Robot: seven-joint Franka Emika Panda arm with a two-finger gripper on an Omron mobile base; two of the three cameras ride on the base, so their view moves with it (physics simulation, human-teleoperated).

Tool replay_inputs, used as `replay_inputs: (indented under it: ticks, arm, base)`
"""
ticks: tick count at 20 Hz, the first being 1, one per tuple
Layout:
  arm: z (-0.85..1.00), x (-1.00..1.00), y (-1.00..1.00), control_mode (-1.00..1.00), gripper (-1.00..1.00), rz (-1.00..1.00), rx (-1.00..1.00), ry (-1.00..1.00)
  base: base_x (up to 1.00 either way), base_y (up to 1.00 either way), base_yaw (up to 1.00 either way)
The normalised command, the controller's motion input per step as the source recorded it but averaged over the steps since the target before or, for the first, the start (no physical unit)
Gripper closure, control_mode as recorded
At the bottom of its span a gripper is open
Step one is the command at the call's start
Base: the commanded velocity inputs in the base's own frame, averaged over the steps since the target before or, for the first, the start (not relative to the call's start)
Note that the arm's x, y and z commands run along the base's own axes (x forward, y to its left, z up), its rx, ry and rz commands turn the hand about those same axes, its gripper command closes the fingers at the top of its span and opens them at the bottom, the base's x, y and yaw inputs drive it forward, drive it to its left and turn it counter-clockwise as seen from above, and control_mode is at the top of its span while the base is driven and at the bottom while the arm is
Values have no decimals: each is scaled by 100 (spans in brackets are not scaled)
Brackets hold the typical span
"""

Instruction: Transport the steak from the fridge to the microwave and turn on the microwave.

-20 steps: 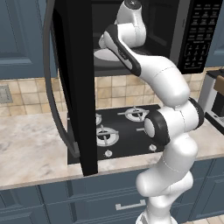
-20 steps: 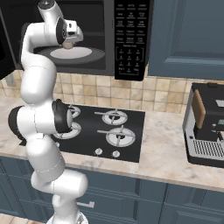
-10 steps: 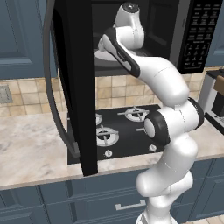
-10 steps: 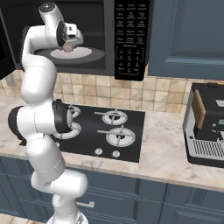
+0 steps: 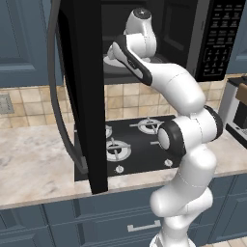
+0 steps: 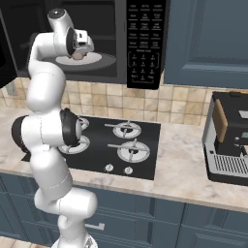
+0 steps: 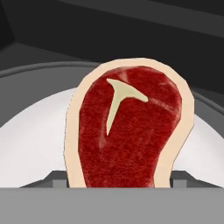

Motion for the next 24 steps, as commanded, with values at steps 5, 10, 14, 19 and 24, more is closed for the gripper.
replay_inputs:
  ticks: [5, 10, 14, 19, 24]
  arm:
    - [0, 13, 0, -100, 100, 0, 0, 0]
    - [-4, 5, 0, -100, 100, 0, 0, 0]
    - [-2, 3, 0, -100, 100, 0, 0, 0]
    - [-1, 4, 0, -100, 100, 0, 0, 0]
    - [0, -6, 0, -100, -100, 0, 0, 0]
  base:
    - [0, 0, 0]
    - [0, 0, 0]
    - [0, 0, 0]
    - [0, 0, 0]
    - [0, 0, 0]
